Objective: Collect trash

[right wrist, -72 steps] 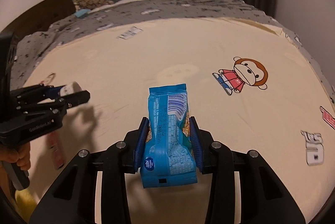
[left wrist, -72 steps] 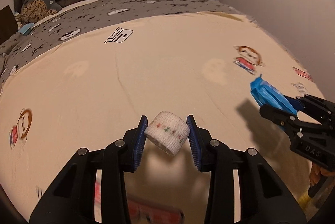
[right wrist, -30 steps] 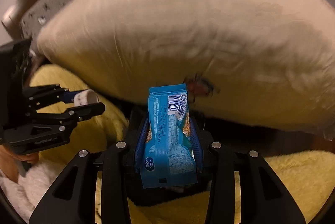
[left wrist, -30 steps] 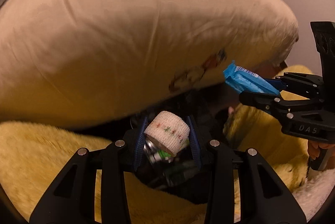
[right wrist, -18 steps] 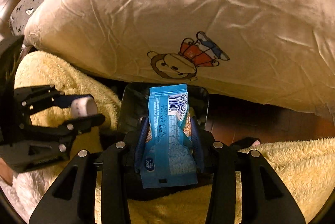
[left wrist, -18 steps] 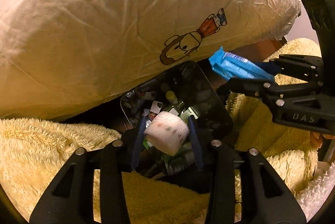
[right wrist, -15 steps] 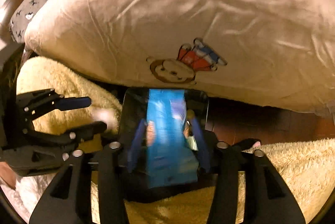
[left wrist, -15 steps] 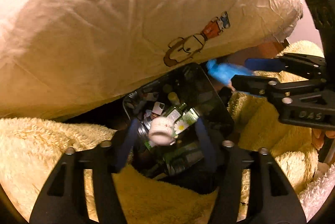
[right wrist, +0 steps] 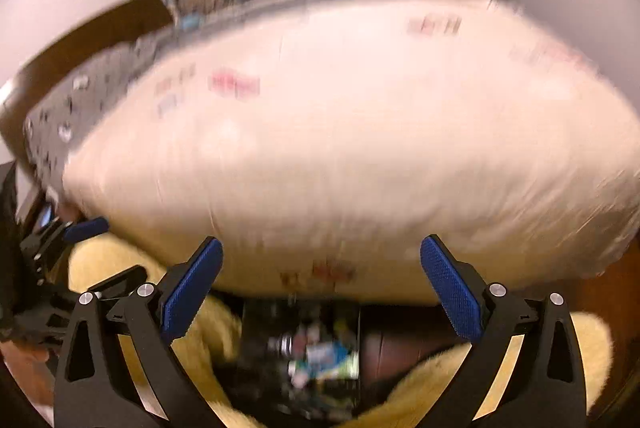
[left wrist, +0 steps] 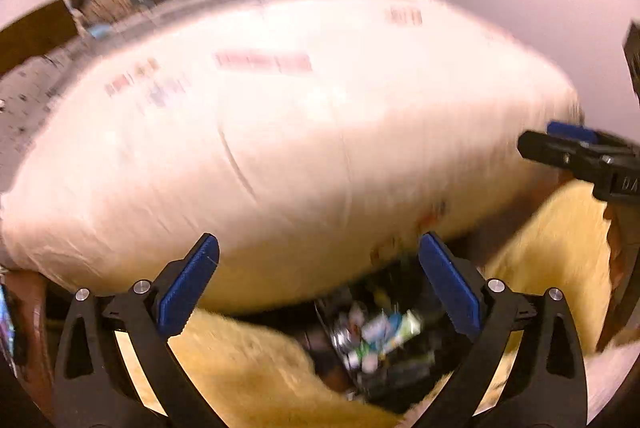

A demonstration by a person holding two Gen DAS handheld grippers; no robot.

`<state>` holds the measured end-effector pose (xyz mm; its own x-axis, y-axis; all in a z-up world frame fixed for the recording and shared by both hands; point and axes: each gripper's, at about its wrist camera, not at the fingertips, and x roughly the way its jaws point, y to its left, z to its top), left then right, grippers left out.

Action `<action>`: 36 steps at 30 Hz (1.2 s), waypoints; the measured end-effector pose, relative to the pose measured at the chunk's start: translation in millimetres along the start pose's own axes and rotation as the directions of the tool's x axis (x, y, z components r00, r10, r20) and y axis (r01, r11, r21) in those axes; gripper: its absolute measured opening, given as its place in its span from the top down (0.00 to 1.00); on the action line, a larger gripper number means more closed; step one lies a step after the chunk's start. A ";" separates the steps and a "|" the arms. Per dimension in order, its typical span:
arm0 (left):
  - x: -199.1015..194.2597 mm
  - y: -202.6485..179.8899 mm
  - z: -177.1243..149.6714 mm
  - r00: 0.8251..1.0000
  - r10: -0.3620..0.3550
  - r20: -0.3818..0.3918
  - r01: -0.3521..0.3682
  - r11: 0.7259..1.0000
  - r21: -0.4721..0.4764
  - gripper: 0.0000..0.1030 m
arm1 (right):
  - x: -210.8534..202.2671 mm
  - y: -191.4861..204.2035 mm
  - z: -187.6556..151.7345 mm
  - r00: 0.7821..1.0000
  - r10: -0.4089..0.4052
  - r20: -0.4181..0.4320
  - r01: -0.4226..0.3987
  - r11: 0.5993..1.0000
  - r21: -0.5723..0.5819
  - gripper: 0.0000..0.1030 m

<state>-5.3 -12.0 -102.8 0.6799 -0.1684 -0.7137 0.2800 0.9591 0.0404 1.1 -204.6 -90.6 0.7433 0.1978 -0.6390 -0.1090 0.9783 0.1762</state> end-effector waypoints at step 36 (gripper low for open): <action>-104.0 -8.2 55.1 0.945 0.116 0.306 -0.095 0.992 -0.082 0.08 | -97.6 11.3 53.2 0.950 -0.134 0.283 0.154 0.987 -0.050 0.03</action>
<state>-41.0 -14.8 9.6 0.8823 -0.1175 -0.4558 0.1577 0.9862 0.0510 -37.6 -216.1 13.6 0.9073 0.0392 -0.4186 -0.0257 0.9990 0.0379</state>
